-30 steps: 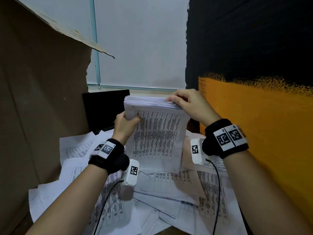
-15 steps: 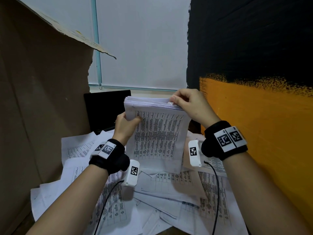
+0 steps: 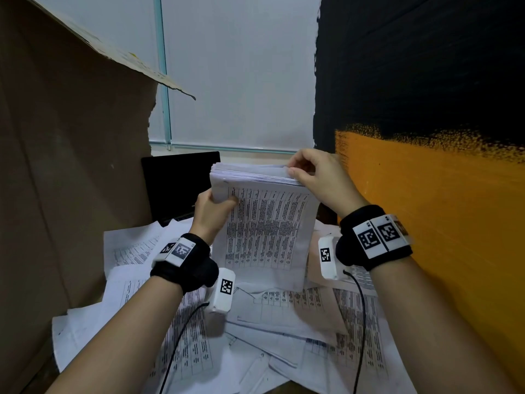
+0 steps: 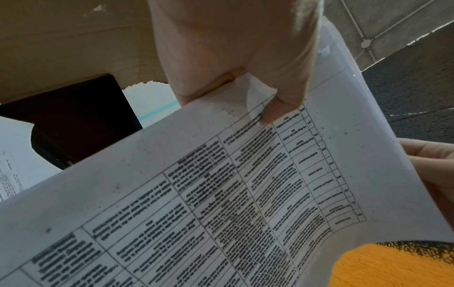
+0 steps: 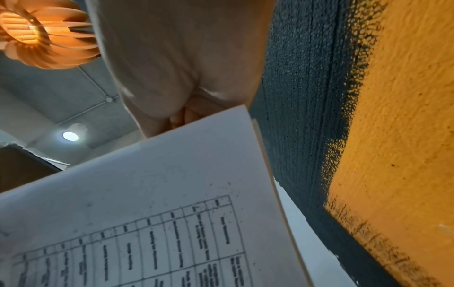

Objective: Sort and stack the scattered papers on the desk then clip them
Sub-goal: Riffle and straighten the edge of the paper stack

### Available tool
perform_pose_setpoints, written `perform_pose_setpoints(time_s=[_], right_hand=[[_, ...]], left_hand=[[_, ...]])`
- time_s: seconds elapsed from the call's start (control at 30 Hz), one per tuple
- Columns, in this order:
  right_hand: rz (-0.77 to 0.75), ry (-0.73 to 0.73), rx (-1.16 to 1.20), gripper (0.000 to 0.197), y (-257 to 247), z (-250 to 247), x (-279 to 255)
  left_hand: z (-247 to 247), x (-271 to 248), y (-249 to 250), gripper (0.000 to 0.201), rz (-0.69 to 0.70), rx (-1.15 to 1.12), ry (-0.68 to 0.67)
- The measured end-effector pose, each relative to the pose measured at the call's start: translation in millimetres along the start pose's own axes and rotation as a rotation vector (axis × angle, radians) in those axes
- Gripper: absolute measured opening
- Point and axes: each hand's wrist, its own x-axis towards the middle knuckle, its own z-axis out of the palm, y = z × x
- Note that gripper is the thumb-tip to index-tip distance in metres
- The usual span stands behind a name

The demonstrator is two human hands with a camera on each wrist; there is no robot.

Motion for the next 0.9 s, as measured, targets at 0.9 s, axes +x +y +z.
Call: perform_pose_setpoints(time_s=[0.9], right_hand=[[-0.02,-0.172,-0.035,0.025,-14,-11,4]], left_hand=[[-4,4,-2,0.023,-0.023,0.025,0.014]])
